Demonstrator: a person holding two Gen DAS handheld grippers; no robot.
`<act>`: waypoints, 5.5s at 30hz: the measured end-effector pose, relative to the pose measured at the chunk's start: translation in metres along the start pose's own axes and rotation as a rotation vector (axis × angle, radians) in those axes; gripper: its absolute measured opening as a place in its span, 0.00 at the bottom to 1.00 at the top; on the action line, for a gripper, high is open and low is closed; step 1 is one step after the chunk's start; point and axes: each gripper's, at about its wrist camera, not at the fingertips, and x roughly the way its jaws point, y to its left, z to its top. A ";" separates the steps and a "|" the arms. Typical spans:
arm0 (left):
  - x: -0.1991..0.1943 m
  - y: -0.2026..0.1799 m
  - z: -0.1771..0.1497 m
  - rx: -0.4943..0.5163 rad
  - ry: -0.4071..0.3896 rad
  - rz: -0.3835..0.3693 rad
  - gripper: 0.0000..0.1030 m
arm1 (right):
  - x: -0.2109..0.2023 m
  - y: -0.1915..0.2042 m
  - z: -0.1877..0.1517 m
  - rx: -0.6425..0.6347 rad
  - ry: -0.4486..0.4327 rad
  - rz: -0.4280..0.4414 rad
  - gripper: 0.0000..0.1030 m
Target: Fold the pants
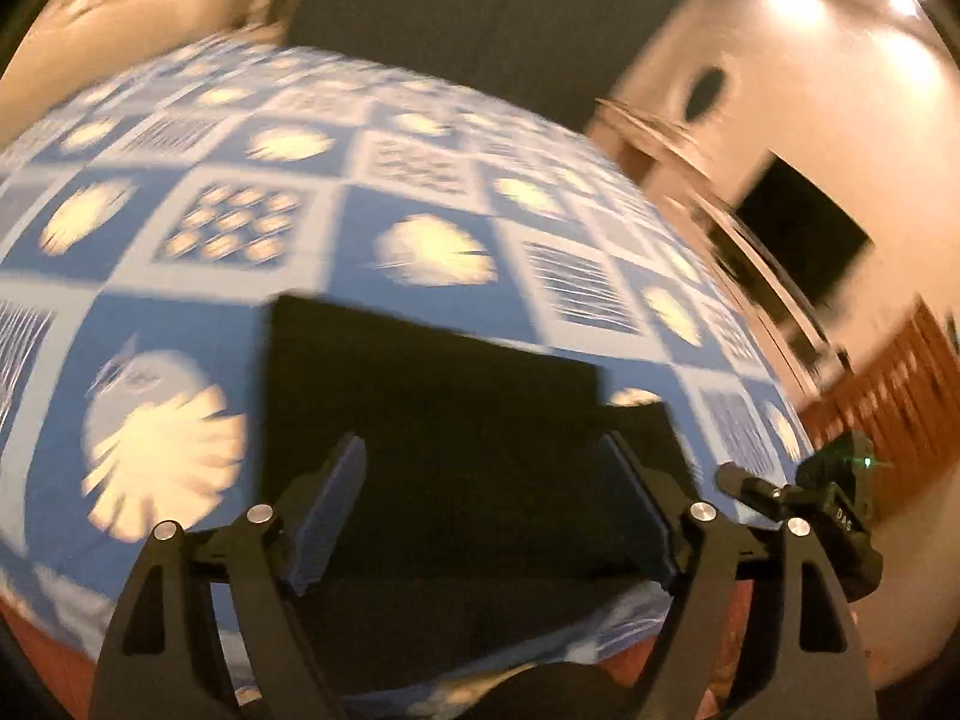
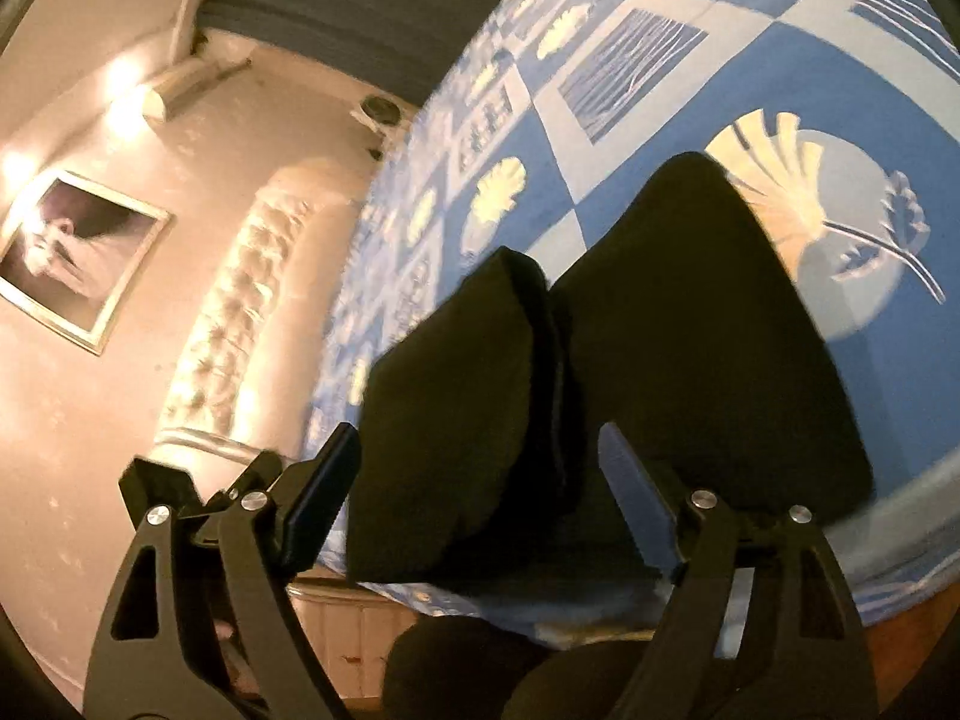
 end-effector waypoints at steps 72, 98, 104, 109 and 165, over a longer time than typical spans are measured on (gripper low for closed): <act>0.040 0.070 -0.037 -0.211 0.218 0.100 0.77 | -0.053 -0.099 0.039 0.205 0.231 -0.044 0.72; 0.039 0.088 -0.050 -0.348 0.300 0.072 0.85 | -0.016 -0.087 0.026 0.222 0.325 0.086 0.90; 0.046 0.086 -0.054 -0.395 0.372 -0.088 0.86 | -0.014 -0.087 0.027 0.224 0.328 0.095 0.92; 0.055 0.070 -0.058 -0.321 0.393 -0.107 0.86 | -0.013 -0.089 0.026 0.221 0.333 0.098 0.92; -0.011 0.166 -0.038 -0.405 0.111 -0.192 0.76 | 0.076 -0.010 0.018 -0.049 0.422 0.057 0.80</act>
